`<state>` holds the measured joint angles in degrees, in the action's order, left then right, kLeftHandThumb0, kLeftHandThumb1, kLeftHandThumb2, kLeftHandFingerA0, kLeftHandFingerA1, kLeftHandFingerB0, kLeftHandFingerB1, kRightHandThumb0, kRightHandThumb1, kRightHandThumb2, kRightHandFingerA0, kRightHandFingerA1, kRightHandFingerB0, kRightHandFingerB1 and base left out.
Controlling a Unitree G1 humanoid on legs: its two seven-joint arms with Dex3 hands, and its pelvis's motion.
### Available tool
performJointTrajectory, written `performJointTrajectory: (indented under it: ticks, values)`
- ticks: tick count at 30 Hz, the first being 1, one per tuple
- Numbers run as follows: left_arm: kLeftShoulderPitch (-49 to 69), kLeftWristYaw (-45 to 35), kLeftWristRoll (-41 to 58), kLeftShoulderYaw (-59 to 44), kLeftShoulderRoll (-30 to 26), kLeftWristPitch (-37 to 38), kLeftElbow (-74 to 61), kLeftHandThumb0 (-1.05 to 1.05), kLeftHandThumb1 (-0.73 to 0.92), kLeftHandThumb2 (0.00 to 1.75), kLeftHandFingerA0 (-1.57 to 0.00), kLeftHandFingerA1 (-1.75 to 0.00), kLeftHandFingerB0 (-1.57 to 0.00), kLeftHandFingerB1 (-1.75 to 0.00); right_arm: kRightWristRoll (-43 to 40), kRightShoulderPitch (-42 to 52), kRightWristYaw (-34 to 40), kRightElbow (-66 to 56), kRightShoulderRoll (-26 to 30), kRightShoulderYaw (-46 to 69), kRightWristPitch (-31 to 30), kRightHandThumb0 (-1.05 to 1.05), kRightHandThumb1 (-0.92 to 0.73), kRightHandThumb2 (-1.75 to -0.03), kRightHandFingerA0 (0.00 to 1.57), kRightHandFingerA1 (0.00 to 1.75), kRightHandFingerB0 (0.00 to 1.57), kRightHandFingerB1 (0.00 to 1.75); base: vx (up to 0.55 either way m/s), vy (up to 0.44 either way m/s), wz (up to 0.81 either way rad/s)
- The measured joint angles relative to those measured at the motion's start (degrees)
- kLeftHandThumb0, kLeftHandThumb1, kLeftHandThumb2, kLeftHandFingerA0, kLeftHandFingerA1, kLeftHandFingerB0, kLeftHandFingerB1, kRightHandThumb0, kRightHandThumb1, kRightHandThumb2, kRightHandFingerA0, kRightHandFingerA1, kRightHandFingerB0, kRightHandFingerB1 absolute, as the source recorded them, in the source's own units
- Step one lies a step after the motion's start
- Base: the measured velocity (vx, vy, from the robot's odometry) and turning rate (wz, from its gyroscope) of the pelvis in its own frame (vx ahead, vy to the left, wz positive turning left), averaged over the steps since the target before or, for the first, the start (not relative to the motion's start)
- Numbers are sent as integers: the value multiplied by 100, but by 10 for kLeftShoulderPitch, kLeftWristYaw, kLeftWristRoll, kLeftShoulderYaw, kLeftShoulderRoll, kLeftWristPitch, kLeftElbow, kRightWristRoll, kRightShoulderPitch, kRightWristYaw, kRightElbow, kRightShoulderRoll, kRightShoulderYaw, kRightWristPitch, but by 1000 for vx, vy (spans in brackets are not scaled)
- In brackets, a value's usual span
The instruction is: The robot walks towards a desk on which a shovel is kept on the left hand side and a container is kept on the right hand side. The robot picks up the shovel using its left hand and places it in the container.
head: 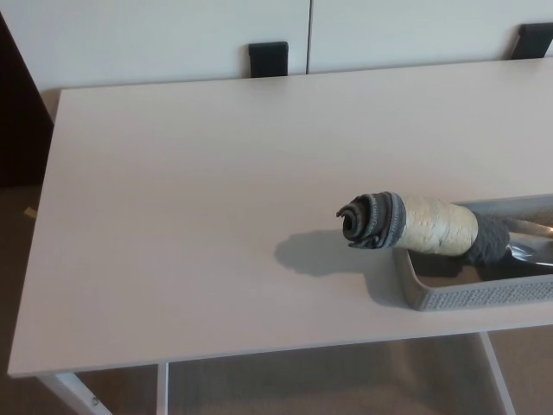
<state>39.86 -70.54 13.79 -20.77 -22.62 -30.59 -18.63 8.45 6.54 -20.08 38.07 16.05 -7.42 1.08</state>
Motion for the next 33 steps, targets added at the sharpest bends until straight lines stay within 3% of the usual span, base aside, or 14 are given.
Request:
performJointTrajectory:
  ticks: [1,2,3,4,5,6,7,8,9,11,12,13,29,33]
  values:
    - [-11,7,-6,15,0,6,18,-79,85,67,-13,-30,-16,-27,0,0,0,0,0,1,1,-30,-40,-90,41,68,30,60,0,0,0]
    - [-24,14,-13,29,1,13,39,-82,82,69,-12,-31,-14,-27,0,0,0,0,0,2,1,-29,-40,-90,42,68,30,60,0,0,0]
    - [-37,21,-21,44,1,20,60,-83,69,102,0,-40,-15,-43,0,0,0,0,0,3,1,-30,-40,-90,40,67,28,60,0,0,0]
    - [-49,28,-26,55,2,25,78,-78,81,66,-11,-30,-16,-27,0,0,1,0,0,3,2,-30,-40,-91,38,67,27,60,0,0,0]
    - [-58,33,-31,64,2,29,93,-82,67,101,0,-41,-15,-41,0,0,1,1,0,4,2,-30,-41,-91,37,66,26,59,0,0,0]
    - [-70,39,-36,73,3,33,110,-78,81,66,-12,-32,-13,-27,0,0,1,1,0,4,2,-31,-42,-92,36,66,25,59,0,0,0]
    - [-89,48,-43,88,5,39,139,-83,66,98,0,-40,-15,-42,0,1,2,1,-1,5,2,-33,-42,-92,36,66,25,58,0,0,0]
    - [-98,53,-46,94,6,41,153,-77,79,64,-10,-31,-15,-27,0,1,2,1,-1,6,2,-34,-41,-92,36,66,24,59,0,0,0]
    - [-112,59,-50,103,8,45,173,-88,68,97,-2,-40,-10,-41,0,1,2,1,-1,6,2,-33,-41,-91,36,66,24,59,0,0,0]
    - [-137,72,-60,119,11,52,213,-91,70,99,-5,-41,-7,-39,0,1,2,1,-1,6,2,-32,-41,-92,36,66,24,58,0,0,0]
    - [-153,81,-65,129,14,57,238,-38,46,104,0,-49,0,-48,0,1,2,2,-1,7,2,-32,-41,-91,36,66,24,58,0,0,0]
    - [-162,86,-68,135,16,60,252,-77,82,65,-21,-33,-26,-32,0,1,3,2,-1,7,2,-33,-41,-91,35,65,23,58,0,0,0]
    - [-291,225,-143,262,44,158,521,-78,88,67,-21,-31,-21,-29,0,1,6,8,-2,12,8,-30,-42,-91,38,67,24,59,0,0,0]
    - [-308,262,-161,287,44,184,567,-79,84,66,-30,-33,-28,-31,0,1,7,8,-3,12,9,-30,-41,-91,36,66,24,59,0,0,0]
